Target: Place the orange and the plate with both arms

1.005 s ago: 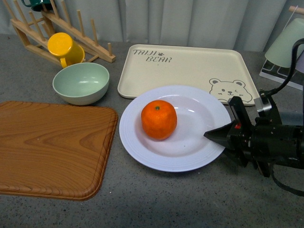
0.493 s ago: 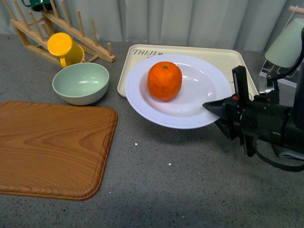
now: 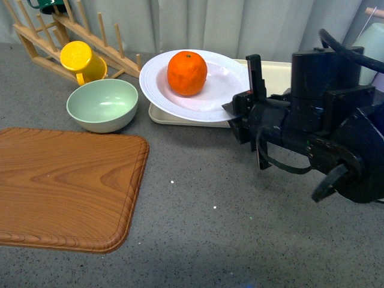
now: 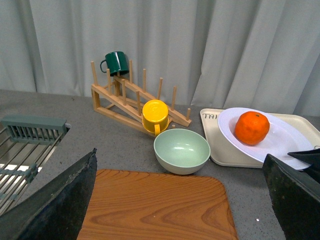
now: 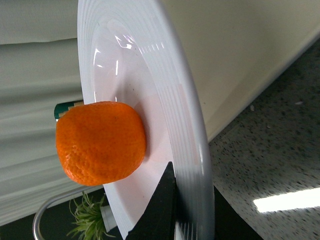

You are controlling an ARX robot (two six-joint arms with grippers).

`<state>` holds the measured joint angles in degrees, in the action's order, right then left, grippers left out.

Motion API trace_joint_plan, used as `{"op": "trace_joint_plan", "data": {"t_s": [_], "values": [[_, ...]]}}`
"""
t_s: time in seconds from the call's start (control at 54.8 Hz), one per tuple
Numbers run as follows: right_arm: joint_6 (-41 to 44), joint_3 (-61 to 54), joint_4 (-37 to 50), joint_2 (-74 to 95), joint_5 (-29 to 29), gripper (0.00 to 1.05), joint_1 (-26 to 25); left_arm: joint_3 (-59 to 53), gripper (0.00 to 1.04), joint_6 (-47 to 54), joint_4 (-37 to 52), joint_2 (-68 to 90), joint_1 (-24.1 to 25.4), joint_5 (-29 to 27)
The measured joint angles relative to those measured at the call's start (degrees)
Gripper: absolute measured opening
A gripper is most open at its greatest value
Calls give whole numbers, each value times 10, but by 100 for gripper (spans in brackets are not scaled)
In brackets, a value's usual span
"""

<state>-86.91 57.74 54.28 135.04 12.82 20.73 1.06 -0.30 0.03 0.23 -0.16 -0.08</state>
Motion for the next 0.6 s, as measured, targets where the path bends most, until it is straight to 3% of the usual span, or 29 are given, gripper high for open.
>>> {"op": "trace_joint_plan", "data": {"t_s": [0.42, 0.603], "values": [[-53, 118, -108, 51, -140, 4, 25, 0, 98, 0, 0, 0, 0, 0], [-50, 151, -163, 75, -154, 4, 28, 0, 98, 0, 0, 0, 0, 0]]}}
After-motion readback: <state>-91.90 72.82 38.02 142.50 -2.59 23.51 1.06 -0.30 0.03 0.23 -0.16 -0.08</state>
